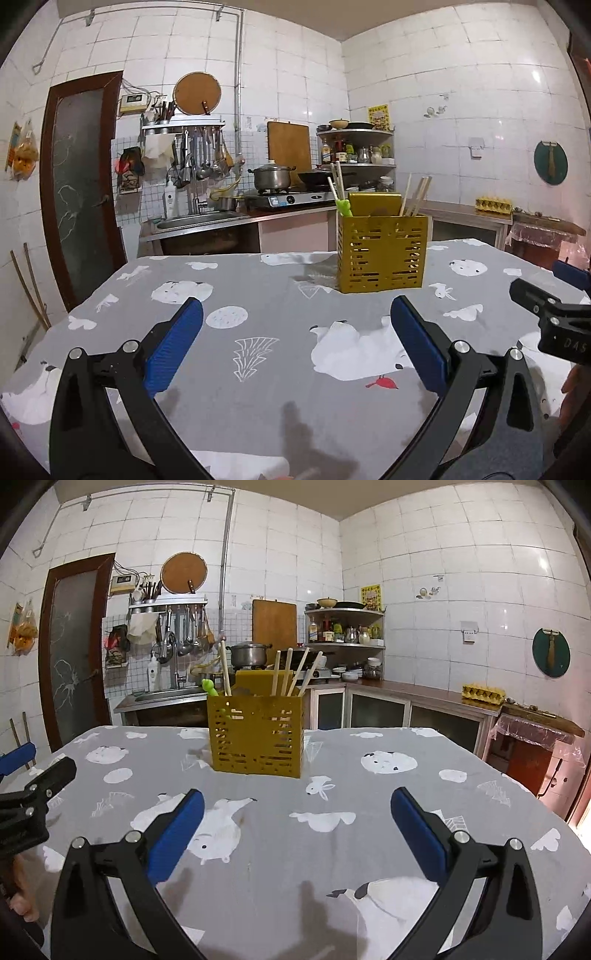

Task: Organize utensils

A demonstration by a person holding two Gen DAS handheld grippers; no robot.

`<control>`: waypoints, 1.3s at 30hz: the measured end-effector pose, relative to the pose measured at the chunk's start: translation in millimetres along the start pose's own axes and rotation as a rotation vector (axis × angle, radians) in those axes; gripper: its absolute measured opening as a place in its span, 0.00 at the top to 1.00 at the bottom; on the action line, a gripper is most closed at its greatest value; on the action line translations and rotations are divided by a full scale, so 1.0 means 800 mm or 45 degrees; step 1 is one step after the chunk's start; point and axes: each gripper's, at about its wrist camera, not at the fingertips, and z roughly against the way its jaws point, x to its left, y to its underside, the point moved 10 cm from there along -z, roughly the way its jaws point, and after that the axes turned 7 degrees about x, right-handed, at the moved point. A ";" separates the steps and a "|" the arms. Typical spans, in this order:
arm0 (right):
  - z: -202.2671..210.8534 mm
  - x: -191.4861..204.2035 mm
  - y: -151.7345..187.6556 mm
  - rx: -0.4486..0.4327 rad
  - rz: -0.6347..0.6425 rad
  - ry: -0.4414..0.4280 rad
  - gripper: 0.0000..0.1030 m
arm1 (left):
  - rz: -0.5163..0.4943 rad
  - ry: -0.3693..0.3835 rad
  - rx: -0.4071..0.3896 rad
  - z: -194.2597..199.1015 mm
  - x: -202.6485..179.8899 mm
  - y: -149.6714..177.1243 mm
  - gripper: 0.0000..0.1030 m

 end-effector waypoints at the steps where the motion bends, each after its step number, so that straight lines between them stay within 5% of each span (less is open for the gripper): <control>1: 0.001 0.000 0.001 -0.001 0.000 0.005 0.04 | 0.006 -0.003 0.001 -0.001 0.001 0.001 0.05; 39: 0.024 0.001 0.002 -0.087 -0.002 0.020 0.04 | 0.027 -0.038 -0.050 0.012 0.000 0.002 0.05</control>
